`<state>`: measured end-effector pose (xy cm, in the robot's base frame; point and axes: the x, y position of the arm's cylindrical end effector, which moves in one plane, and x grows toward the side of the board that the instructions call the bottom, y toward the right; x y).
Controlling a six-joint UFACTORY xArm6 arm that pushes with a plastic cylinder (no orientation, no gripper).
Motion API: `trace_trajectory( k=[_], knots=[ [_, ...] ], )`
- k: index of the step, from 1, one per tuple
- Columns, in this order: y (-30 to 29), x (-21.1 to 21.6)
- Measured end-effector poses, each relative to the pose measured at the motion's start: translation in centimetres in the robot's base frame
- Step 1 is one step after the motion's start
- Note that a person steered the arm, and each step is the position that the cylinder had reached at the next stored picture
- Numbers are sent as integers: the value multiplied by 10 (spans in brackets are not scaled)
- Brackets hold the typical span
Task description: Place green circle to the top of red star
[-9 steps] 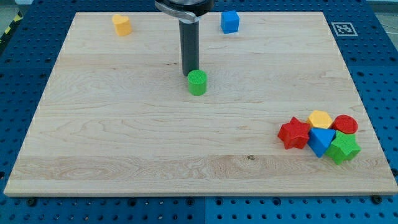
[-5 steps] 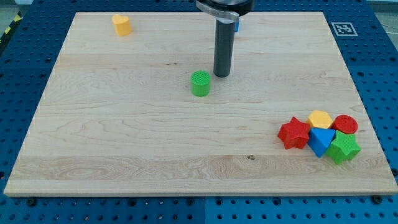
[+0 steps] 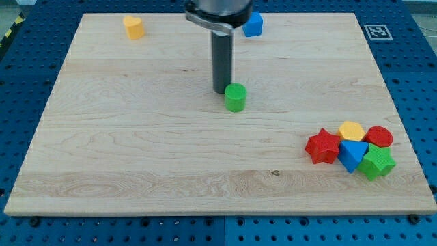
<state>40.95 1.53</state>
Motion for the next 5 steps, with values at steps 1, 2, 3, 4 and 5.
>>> trace_trajectory(
  k=[1, 2, 3, 4, 5],
  knots=[
    [12, 4],
    [-19, 4],
    [-23, 13],
    [-14, 27],
    [-13, 27]
  ],
)
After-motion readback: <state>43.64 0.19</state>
